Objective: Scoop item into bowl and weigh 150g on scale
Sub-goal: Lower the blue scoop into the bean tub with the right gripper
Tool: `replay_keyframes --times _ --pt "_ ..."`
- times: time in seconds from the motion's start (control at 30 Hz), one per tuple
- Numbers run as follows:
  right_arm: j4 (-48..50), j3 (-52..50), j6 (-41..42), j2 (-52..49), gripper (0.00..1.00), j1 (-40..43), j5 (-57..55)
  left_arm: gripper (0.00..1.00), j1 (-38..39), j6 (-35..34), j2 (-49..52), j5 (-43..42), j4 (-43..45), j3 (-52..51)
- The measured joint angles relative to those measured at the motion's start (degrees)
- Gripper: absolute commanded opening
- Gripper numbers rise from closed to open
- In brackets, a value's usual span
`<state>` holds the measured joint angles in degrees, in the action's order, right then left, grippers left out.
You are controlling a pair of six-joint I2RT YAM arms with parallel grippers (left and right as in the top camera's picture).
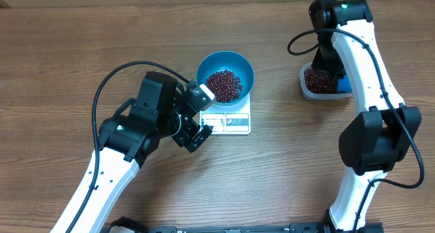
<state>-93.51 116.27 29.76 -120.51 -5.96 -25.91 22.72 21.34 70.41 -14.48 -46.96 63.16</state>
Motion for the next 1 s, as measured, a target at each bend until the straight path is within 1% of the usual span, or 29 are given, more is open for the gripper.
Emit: replay_keyframes --times 0.17,0.77,1.0 --pt "1.11 -2.43 0.00 0.00 0.04 -0.24 -0.02 1.00 0.00 0.02 0.00 -0.02 0.00 0.00" --pt "5.20 -3.26 -0.02 0.00 0.04 -0.24 1.95 0.99 0.00 0.02 0.00 -0.02 0.00 0.00" --pt "5.49 -5.66 -0.02 0.00 0.04 -0.20 1.51 0.99 0.00 0.02 0.00 -0.02 0.00 0.00"
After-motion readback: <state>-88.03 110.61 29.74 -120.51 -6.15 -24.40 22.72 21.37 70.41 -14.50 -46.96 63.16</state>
